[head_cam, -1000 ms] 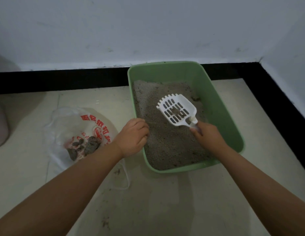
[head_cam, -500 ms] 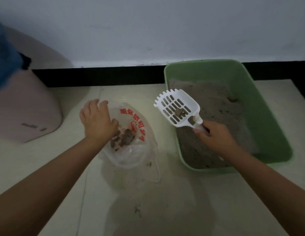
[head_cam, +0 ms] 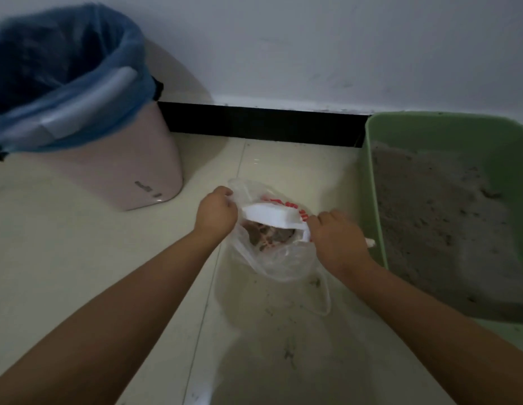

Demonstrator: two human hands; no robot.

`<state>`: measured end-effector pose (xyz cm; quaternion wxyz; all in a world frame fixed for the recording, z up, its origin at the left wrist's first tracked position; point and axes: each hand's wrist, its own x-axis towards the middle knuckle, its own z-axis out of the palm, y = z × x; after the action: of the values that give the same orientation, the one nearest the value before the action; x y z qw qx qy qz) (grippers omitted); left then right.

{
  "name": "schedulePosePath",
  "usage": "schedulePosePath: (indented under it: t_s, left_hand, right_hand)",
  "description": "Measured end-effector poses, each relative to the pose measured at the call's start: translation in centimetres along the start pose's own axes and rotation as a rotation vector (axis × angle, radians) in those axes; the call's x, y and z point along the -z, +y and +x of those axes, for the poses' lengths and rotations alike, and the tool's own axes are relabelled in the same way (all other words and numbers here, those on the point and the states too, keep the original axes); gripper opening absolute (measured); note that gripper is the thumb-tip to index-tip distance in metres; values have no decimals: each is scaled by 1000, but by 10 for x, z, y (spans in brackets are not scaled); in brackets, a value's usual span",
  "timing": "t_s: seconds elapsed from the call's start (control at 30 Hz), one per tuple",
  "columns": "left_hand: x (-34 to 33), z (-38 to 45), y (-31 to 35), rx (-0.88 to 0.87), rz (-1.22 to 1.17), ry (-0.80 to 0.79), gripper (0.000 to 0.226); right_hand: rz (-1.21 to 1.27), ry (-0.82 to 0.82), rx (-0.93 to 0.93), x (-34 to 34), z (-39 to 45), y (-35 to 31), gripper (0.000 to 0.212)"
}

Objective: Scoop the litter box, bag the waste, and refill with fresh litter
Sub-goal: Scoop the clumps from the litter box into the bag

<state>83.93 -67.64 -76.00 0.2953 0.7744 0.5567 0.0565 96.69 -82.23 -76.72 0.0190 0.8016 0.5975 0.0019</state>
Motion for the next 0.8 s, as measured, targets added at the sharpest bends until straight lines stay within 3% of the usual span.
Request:
schedulePosePath:
  t_s: [0.1,0.2,0.47,0.53,0.6,0.67,0.7,0.8]
  left_hand:
    - [2,1,-8,39,-41,-13,34]
    - [3,2,-16,57,-64,-5,33]
    - [4,2,-11,-7,-36,27,34]
    - [4,-1,-10,-83,12,75,37]
    - [4,-8,-7,-307,80,144,34]
    - [0,-14,-4,-551,159,111,35]
    - [-1,-16,0,-598,212,37,42]
    - [-2,-22,8,-525,301,-143,51]
  right_hand:
    - [-23,89,28,-5,-2,-4,12]
    - [-42,154,64,-11,-6,-2,36]
    - [4,279,50,-9,-15,8,33]
    - [4,331,51,-7,-17,13,31]
    - [10,377,67,-9,-21,18,28]
    - [-7,400,91,-12,-24,20,23]
    - [-22,413,104,-13,-25,21,22]
    - [-53,442,114,-12,-25,21,23]
